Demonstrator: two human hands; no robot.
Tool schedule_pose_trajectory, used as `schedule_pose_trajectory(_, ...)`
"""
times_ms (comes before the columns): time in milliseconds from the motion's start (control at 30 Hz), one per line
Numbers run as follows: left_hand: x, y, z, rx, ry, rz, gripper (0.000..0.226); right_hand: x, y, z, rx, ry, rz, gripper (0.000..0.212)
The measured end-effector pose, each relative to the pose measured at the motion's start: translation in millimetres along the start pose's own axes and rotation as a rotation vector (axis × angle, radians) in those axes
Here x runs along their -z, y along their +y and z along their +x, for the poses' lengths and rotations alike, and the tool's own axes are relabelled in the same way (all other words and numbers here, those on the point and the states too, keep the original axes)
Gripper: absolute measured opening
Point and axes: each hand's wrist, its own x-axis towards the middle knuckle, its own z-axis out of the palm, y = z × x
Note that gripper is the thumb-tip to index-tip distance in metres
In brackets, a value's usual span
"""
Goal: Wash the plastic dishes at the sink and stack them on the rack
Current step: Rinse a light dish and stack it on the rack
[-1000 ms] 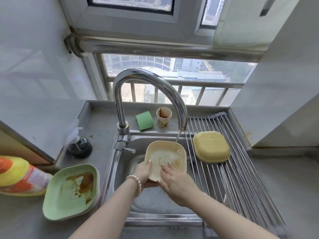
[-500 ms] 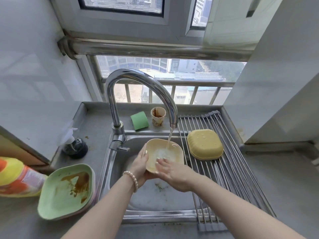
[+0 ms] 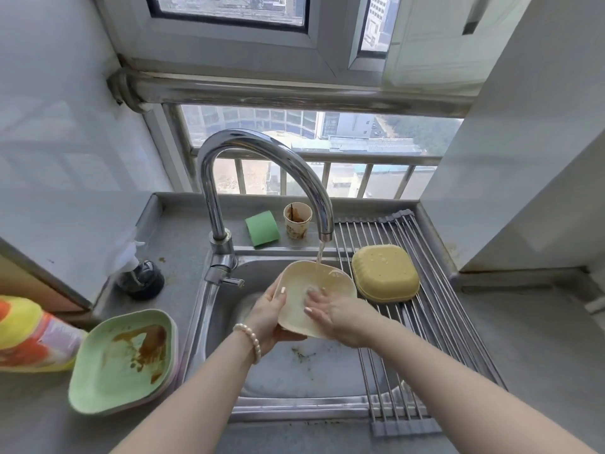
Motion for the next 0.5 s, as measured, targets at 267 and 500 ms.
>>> schedule_pose_trajectory(267, -3.7, 0.0, 3.1, -0.106, 0.012, -0.107, 0.031, -6.0, -34.3, 20.2, 0.096, 0.082, 0.172, 0.056)
schedule_pose_trajectory(500, 0.8, -6.3, 0.6, -0.114, 0.03, -0.137, 0.035, 1.9, -12.6, -1.2, -0.006, 0.056, -0.141, 0.062)
